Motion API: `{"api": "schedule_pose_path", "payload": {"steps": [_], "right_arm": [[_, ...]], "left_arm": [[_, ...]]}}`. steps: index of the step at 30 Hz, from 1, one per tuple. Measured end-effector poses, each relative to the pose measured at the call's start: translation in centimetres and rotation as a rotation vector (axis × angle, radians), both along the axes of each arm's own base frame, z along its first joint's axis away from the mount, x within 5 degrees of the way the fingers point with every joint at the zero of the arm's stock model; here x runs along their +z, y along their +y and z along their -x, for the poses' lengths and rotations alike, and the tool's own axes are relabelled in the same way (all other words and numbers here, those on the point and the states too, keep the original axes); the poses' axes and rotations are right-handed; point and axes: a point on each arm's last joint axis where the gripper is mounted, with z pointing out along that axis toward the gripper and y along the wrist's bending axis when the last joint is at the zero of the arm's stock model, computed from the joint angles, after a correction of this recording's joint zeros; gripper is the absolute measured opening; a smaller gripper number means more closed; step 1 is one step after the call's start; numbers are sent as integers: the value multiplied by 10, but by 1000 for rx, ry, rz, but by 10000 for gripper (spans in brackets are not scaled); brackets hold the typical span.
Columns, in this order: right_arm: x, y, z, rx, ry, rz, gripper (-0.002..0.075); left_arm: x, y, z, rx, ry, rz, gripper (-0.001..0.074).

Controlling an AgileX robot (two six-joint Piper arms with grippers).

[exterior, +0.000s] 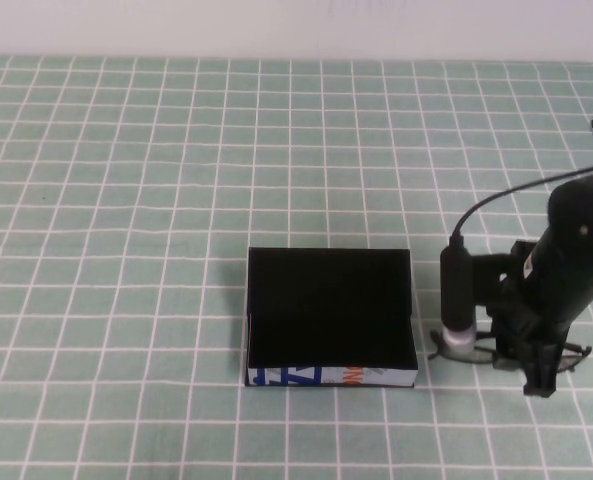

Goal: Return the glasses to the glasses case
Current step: Pick up the glasses from the table, then place the glasses in the glasses case

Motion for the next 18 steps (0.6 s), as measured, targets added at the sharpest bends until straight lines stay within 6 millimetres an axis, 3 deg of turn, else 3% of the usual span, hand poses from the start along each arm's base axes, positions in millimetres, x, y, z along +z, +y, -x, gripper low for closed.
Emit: {"api": "schedule_pose_path", "payload": {"steps": [11, 18], "right_arm": [[48, 1, 16, -51, -95, -137, 257], [66, 7, 25, -67, -124, -223, 257]], "left_arm": [[0, 0, 0, 0, 0, 0, -2], [0, 0, 0, 0, 0, 0, -2]]}}
